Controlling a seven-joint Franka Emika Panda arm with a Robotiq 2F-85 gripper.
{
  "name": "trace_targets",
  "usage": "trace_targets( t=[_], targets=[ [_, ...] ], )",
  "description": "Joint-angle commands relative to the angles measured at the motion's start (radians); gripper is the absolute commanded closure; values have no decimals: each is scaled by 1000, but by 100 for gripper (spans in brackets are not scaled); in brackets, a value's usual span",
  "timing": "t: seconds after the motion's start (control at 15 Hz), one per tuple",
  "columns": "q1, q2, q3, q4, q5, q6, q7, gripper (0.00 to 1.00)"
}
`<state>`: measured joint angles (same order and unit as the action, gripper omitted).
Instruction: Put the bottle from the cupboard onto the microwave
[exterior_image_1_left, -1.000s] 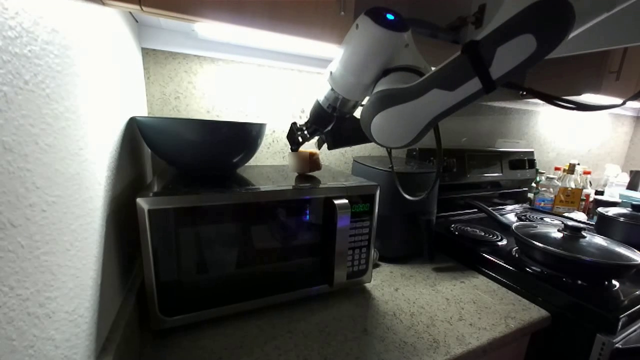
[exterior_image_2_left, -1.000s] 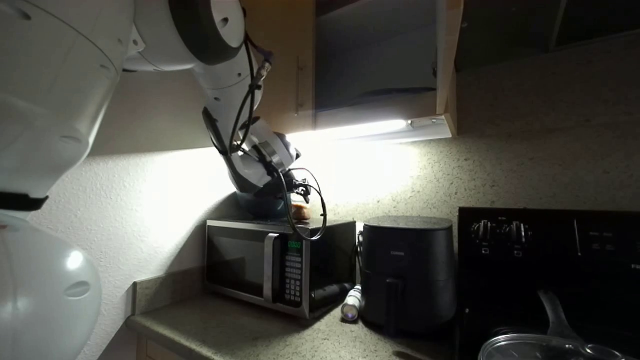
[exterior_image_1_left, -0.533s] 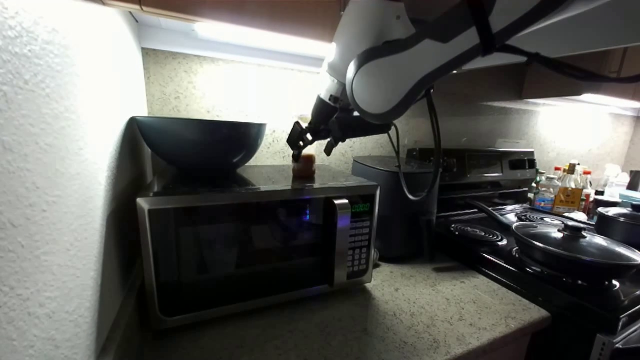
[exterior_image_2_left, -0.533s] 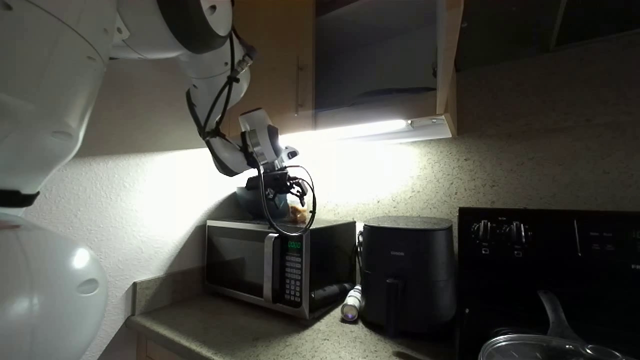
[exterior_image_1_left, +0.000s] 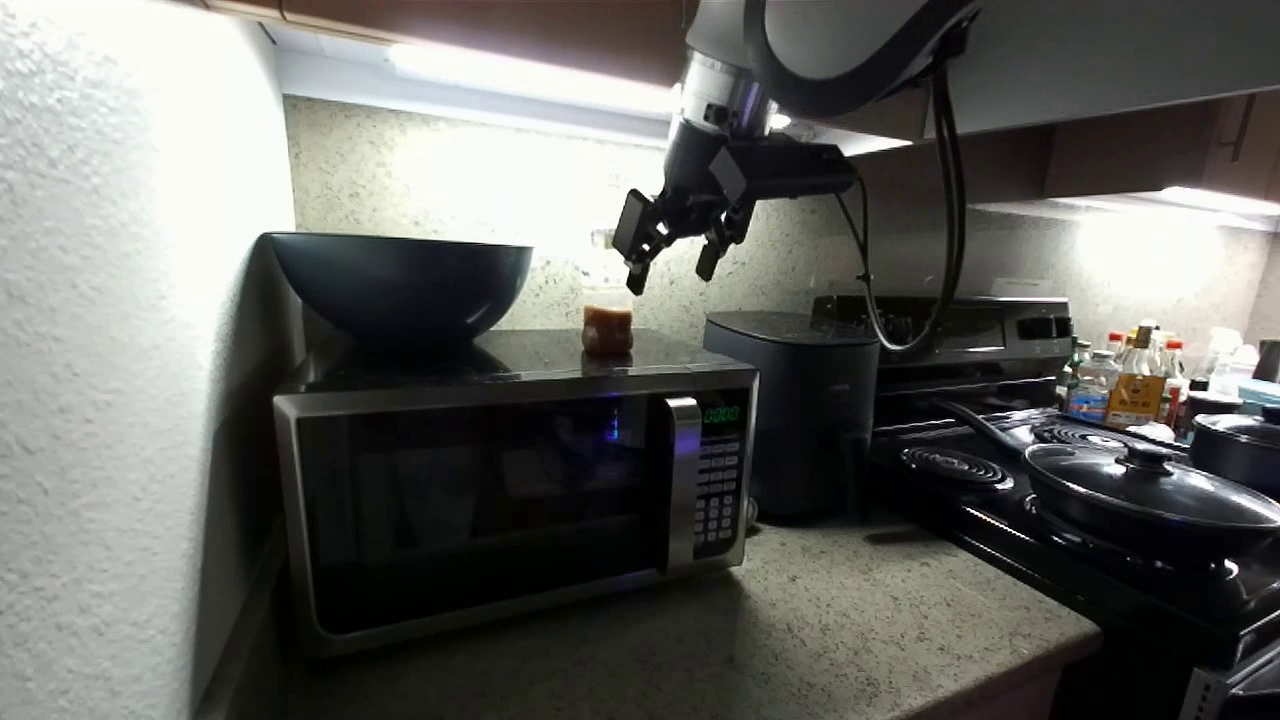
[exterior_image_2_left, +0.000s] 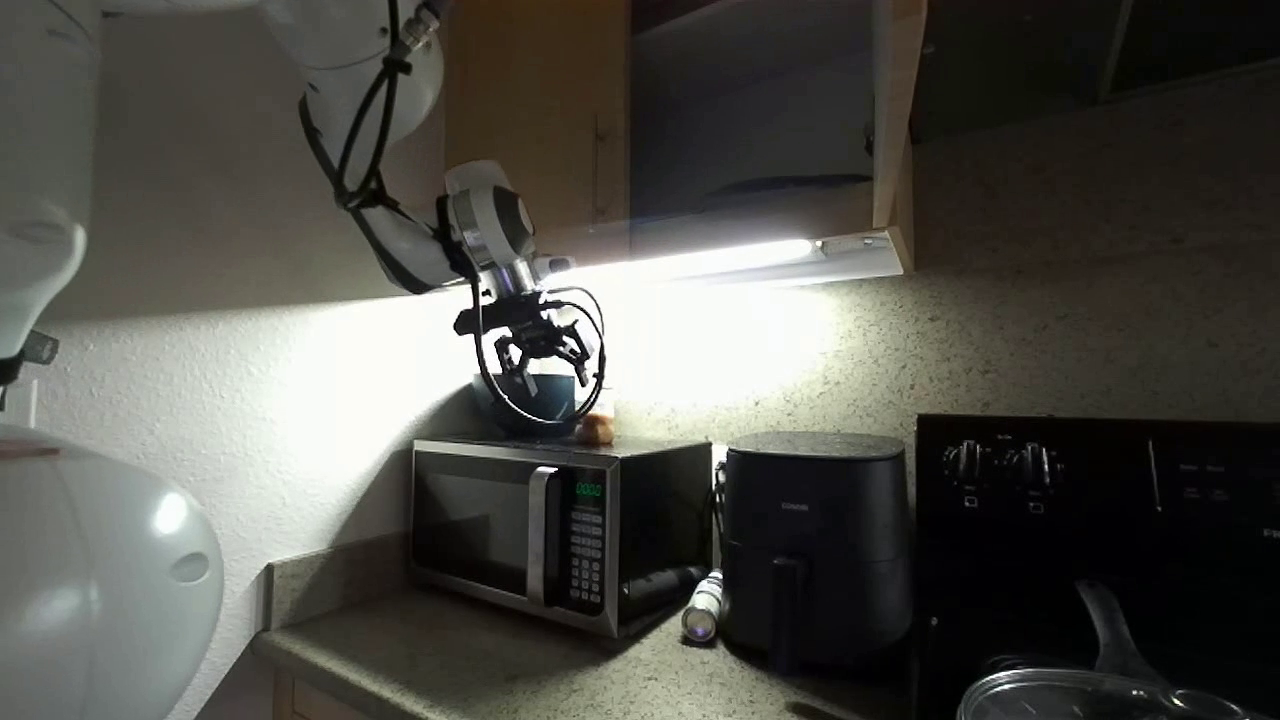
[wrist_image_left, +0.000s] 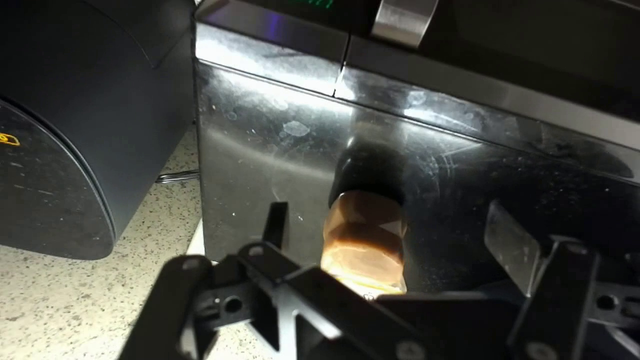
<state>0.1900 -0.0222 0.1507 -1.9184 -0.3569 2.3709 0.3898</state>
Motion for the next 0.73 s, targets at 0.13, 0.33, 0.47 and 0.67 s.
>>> trace_targets(
  t=[0.13,0.33,0.47,0.67],
  targets=[
    [-18,-60,24,-42,8,-30,4,0],
    [-18,-52,24,-38,8,-30,4,0],
    [-18,-49,23,-38,8,-30,4,0],
    [-18,-48,23,-36,8,-30,4,0]
  ],
)
